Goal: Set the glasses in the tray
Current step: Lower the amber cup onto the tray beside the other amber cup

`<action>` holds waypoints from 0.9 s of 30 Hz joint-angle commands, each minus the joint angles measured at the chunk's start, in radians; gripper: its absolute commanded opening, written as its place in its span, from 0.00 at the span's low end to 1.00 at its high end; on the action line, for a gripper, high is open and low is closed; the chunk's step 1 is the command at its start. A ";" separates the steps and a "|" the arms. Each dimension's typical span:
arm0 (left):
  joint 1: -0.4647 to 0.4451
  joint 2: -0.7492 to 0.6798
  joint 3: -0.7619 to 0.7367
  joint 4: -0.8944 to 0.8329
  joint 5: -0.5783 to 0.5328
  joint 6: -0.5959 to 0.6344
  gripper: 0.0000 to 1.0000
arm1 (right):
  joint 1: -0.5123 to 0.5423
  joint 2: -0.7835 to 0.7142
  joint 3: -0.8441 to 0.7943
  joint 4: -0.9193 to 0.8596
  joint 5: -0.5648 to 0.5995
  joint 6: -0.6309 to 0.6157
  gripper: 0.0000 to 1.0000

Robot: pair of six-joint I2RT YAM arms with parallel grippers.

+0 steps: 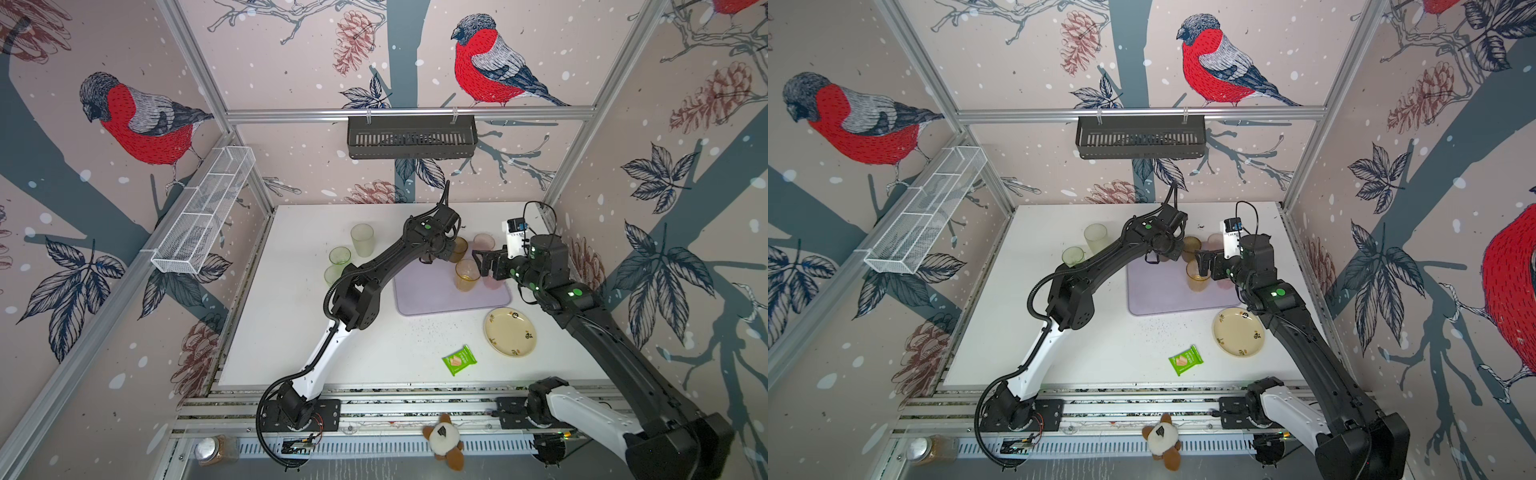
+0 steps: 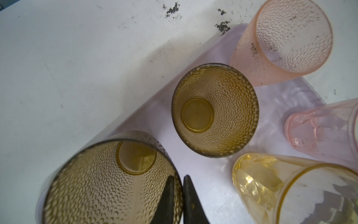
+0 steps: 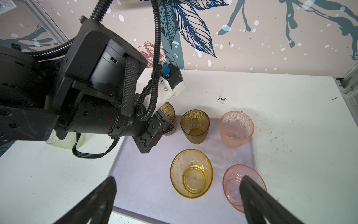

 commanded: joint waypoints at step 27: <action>-0.017 -0.014 0.006 -0.036 0.002 -0.001 0.08 | -0.002 -0.011 0.002 0.038 -0.001 -0.002 1.00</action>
